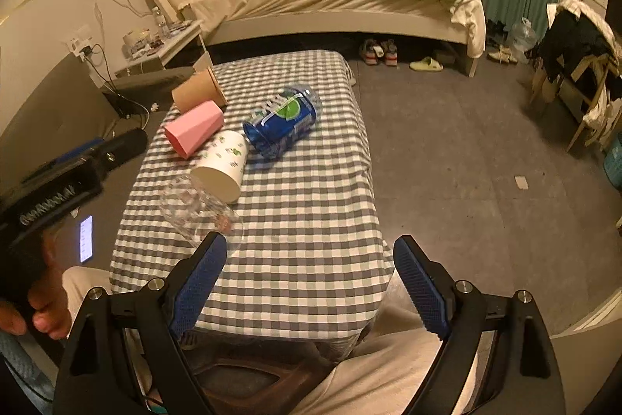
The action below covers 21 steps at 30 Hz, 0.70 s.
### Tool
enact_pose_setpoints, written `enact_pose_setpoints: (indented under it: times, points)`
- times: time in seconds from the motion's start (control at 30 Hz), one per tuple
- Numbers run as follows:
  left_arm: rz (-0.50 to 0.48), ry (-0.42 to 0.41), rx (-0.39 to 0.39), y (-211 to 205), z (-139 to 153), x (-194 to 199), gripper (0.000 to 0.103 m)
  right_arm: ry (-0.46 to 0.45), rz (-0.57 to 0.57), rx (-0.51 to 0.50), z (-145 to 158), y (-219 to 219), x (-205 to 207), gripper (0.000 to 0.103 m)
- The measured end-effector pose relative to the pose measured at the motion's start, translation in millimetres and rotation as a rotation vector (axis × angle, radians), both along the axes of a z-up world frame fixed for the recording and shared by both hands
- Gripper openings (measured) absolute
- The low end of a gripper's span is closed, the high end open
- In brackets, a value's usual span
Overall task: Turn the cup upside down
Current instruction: 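Lower the inverted clear cup onto the tablecloth with the right gripper, then open the right gripper and withdraw it from the clear cup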
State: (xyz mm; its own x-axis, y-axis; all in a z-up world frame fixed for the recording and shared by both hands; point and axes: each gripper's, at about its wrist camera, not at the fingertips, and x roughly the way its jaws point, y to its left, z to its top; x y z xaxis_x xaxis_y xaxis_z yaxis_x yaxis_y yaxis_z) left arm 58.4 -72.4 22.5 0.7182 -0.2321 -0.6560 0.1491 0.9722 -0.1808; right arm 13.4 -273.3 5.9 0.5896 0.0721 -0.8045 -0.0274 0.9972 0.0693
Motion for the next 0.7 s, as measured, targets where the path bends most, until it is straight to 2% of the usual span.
enact_pose_setpoints:
  times: [0.2,0.37,0.53,0.7]
  points:
    - [0.036,-0.059,-0.009,24,24,-19,0.075,-0.065,0.024,-0.019,24,15,-13,0.088]
    - [0.07,-0.102,0.012,38,30,-37,0.075,-0.117,0.048,-0.03,38,29,-23,0.088]
    - [0.098,-0.127,0.03,54,21,-55,0.074,-0.167,0.081,-0.033,44,43,-31,0.088]
    - [0.101,-0.106,0.061,65,-5,-68,0.074,-0.191,0.094,-0.02,31,56,-32,0.088]
